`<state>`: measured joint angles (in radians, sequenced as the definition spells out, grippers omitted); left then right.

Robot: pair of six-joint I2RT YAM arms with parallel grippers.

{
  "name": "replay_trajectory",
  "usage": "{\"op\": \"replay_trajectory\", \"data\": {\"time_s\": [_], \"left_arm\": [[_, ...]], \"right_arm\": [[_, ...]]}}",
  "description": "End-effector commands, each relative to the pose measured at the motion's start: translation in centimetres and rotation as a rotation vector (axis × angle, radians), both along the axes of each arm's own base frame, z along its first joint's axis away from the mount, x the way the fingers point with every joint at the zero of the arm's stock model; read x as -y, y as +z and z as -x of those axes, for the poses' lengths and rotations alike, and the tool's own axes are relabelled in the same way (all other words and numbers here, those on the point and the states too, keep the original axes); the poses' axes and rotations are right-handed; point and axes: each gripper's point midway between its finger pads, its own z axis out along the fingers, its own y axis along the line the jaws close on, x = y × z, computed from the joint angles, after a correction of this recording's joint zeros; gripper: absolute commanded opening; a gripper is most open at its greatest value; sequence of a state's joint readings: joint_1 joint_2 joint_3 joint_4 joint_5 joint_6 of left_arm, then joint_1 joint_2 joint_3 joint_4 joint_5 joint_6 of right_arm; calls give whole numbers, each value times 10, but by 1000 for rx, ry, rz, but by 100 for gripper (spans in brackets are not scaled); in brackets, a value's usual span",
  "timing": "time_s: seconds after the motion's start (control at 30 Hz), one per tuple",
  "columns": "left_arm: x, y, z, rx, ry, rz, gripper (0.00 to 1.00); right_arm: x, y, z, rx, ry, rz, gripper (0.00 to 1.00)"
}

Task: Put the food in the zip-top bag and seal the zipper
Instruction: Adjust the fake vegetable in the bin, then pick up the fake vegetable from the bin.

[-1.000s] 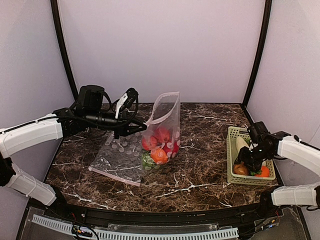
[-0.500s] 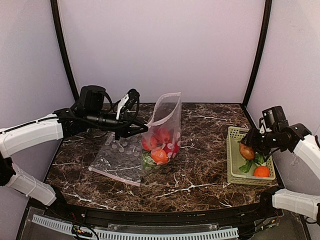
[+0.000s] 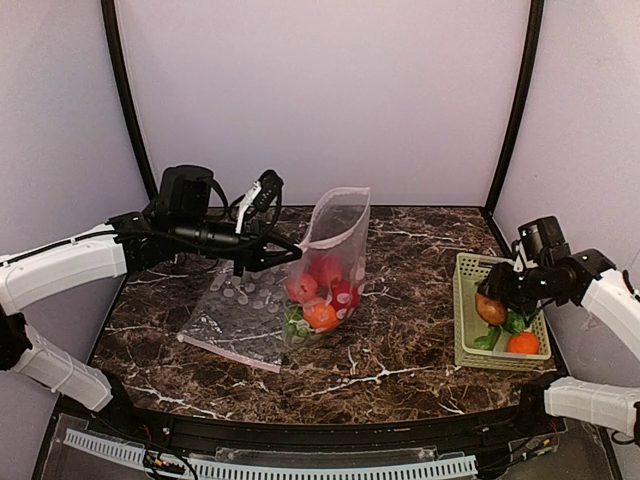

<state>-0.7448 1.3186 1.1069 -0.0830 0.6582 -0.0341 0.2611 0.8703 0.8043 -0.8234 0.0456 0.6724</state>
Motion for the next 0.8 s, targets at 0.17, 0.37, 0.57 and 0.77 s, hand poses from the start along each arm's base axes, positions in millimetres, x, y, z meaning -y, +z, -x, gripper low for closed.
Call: {"op": "replay_trajectory", "data": {"time_s": [0.17,0.37,0.57,0.77], "left_arm": [[1,4,2,-19,6,13,1],[0,-2,2,-28,18,5,1],[-2,-1,2,-26,24,10,1],[-4,-2,4,-24,32,10,1]], "right_arm": [[6,-63,19,-134,-32,27,71],[3,-34,12,-67,5,25,85],[-3,-40,16,-160,36,25,75],[-1,-69,29,-264,1,45,61]]}}
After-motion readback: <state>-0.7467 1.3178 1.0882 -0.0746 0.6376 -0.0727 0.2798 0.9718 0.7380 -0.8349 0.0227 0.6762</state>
